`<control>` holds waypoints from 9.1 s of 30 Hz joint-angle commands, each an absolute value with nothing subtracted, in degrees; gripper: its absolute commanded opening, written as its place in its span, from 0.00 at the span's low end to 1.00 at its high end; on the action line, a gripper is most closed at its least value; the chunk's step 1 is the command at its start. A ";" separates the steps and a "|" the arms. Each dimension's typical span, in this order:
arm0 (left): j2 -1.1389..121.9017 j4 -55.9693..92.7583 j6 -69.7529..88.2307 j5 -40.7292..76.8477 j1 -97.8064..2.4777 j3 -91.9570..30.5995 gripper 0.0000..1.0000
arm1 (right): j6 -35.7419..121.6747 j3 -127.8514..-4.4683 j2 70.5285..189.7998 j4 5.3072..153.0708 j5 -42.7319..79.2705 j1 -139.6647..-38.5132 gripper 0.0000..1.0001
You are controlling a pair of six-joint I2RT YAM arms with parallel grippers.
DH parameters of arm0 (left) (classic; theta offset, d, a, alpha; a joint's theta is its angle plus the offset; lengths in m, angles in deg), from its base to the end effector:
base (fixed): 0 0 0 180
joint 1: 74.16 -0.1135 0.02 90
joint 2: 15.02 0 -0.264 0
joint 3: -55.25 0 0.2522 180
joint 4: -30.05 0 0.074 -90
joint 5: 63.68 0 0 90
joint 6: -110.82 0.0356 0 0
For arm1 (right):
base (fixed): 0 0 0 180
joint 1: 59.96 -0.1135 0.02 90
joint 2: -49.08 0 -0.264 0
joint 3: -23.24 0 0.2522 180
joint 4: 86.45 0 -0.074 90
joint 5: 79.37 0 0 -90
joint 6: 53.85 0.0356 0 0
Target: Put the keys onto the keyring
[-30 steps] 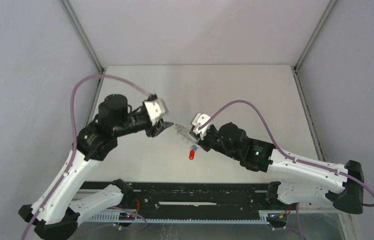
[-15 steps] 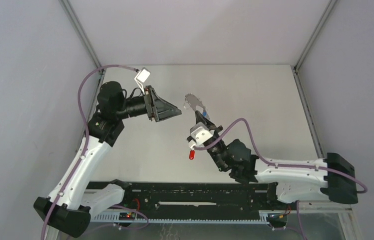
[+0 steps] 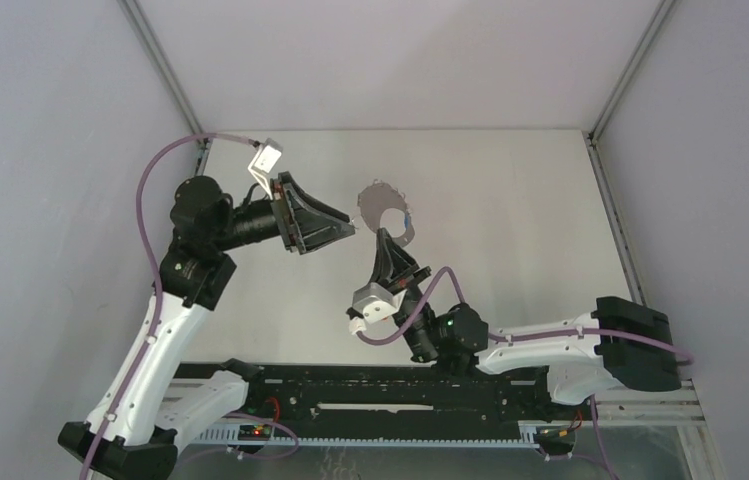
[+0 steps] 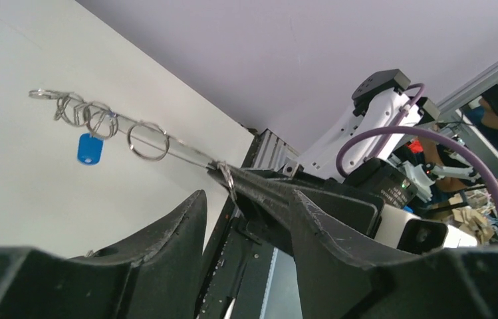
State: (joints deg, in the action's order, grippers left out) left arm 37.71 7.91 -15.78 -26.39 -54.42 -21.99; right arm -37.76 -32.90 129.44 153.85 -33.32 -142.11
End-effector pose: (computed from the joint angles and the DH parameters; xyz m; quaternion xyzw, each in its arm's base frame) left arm 0.1646 -0.0892 0.4322 0.2259 0.6606 -0.5762 0.4249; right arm 0.0636 0.2803 0.3290 -0.3421 0.4135 -0.1098 0.8366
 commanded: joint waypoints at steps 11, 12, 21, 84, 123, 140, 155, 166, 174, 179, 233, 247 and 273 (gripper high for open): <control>34.79 15.41 -11.07 -31.23 -54.30 -20.34 0.56 | -49.97 -35.35 129.42 164.74 -28.30 -144.72 0.00; 34.73 15.18 -10.10 -31.40 -54.30 -20.30 0.54 | -51.03 -35.32 129.53 164.74 -27.48 -144.62 0.00; 34.92 15.71 -9.10 -32.12 -54.30 -20.18 0.43 | -58.42 -35.81 131.10 165.39 -23.83 -144.34 0.00; 25.74 20.71 16.80 -12.25 -49.03 -18.55 0.00 | -56.90 -37.37 133.08 165.29 -25.71 -146.79 0.00; 30.47 3.33 13.26 -13.60 -48.50 -23.37 0.00 | -20.97 -42.32 112.05 118.49 -18.50 -143.70 0.00; 32.96 -3.00 9.40 -20.67 -48.41 -26.73 0.00 | -15.75 -44.75 108.63 109.19 -16.48 -142.33 0.00; 31.67 -12.02 16.87 -19.17 -48.50 -30.43 0.26 | -15.33 -44.75 106.88 105.38 -17.80 -143.77 0.00; 33.10 -12.00 14.32 -22.23 -48.50 -31.57 0.29 | -18.62 -44.75 107.62 105.95 -18.86 -145.62 0.00; 34.11 -16.28 15.76 -29.60 -48.50 -32.59 0.43 | -19.83 -44.75 107.56 106.24 -19.26 -145.74 0.00; 34.41 -16.82 16.84 -25.95 -48.48 -33.60 0.42 | -20.61 -44.75 107.57 105.91 -19.25 -145.87 0.00; 37.13 -24.64 39.94 16.08 -33.87 -37.90 0.00 | -19.89 -52.40 115.94 93.48 -23.74 -146.14 0.00; 35.15 -16.35 26.25 7.44 -39.13 -35.51 0.00 | -18.43 -50.69 113.60 92.62 -21.61 -146.77 0.00; 32.27 -1.77 21.47 -0.63 -41.64 -26.89 0.00 | -13.27 -50.00 112.66 92.28 -15.89 -148.03 0.00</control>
